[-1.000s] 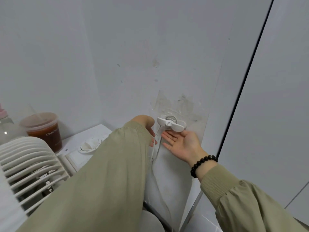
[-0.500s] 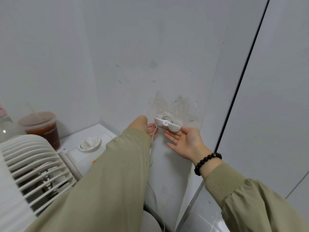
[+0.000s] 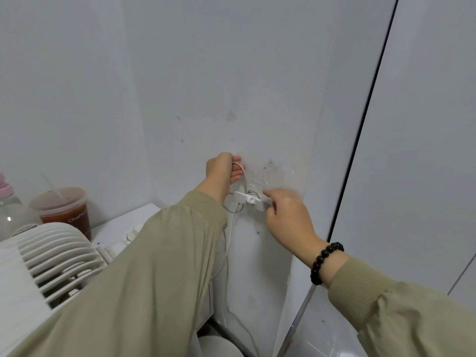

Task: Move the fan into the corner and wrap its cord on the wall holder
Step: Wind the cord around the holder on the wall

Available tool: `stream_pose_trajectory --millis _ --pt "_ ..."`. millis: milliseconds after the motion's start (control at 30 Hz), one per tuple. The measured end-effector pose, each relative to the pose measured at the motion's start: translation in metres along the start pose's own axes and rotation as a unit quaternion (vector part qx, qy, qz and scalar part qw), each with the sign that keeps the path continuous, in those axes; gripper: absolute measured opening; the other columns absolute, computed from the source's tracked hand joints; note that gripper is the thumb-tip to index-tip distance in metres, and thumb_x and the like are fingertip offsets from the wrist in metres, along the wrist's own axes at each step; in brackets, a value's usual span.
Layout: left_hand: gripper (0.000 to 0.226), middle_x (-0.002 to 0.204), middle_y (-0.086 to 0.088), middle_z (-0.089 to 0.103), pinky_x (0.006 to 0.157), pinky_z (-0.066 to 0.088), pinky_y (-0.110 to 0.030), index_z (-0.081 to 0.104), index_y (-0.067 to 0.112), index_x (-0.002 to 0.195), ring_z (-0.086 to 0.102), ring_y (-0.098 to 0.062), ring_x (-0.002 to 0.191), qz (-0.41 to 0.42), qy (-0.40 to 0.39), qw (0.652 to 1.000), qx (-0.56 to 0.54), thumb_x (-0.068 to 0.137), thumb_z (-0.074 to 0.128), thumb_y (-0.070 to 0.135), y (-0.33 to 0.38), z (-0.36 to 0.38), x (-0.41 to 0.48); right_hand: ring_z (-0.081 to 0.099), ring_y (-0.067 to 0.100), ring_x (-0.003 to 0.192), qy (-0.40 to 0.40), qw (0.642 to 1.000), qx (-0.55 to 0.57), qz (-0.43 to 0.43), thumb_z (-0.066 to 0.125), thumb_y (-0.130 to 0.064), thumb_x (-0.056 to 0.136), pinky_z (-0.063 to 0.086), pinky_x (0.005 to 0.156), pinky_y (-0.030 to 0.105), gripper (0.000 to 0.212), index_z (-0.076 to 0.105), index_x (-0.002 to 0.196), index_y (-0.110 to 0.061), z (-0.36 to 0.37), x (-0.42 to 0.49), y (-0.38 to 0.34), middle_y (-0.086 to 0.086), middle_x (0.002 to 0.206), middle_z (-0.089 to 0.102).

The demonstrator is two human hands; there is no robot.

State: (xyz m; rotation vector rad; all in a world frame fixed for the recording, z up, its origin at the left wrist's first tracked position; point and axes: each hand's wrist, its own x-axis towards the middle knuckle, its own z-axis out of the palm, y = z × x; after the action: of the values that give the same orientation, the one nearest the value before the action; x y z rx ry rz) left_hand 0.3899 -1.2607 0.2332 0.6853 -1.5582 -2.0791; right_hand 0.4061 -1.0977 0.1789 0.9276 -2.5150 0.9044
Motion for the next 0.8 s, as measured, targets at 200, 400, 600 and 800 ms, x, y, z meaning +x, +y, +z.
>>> stream_pose_trajectory --millis 200,400,600,800 --pt "0.024 0.080 -0.010 0.066 0.065 0.052 -0.024 0.061 0.008 0.100 0.064 -0.018 0.065 0.103 -0.044 0.994 -0.012 0.092 0.039 0.007 0.039 -0.001 -0.018 0.051 0.027 0.107 -0.076 0.996 -0.051 -0.022 0.041 -0.005 0.084 0.046 0.087 0.036 0.034 0.063 0.110 -0.006 -0.010 0.018 -0.002 0.011 0.109 0.061" --pt "0.033 0.086 -0.016 0.068 0.062 0.050 -0.024 0.061 0.009 0.099 0.066 -0.021 0.069 0.140 -0.046 0.988 0.045 0.088 0.033 -0.001 0.042 0.000 -0.027 0.057 0.025 0.112 -0.008 0.999 0.034 0.041 0.040 -0.002 0.088 0.044 0.095 0.029 0.041 0.057 0.125 -0.006 -0.024 0.038 -0.016 0.010 0.122 0.062" --pt "0.035 0.096 -0.018 0.070 0.074 0.051 -0.029 0.064 0.014 0.090 0.067 -0.023 0.081 0.168 -0.007 0.986 0.023 0.084 0.033 -0.001 0.036 -0.007 -0.029 0.061 0.025 0.080 -0.060 0.963 0.233 0.123 0.039 0.001 0.090 0.048 0.041 0.017 0.046 0.045 0.135 -0.008 -0.013 0.072 -0.028 0.005 0.127 0.053" --pt "0.036 0.107 -0.008 0.070 0.089 0.044 -0.026 0.066 0.013 0.102 0.063 -0.016 0.107 0.196 -0.013 0.973 0.119 0.082 0.042 -0.003 0.033 -0.014 -0.021 0.051 0.017 0.055 -0.098 0.951 0.252 0.153 0.056 -0.014 0.089 0.046 0.045 0.026 0.007 0.061 0.086 -0.012 0.009 0.082 -0.040 0.005 0.081 0.060"
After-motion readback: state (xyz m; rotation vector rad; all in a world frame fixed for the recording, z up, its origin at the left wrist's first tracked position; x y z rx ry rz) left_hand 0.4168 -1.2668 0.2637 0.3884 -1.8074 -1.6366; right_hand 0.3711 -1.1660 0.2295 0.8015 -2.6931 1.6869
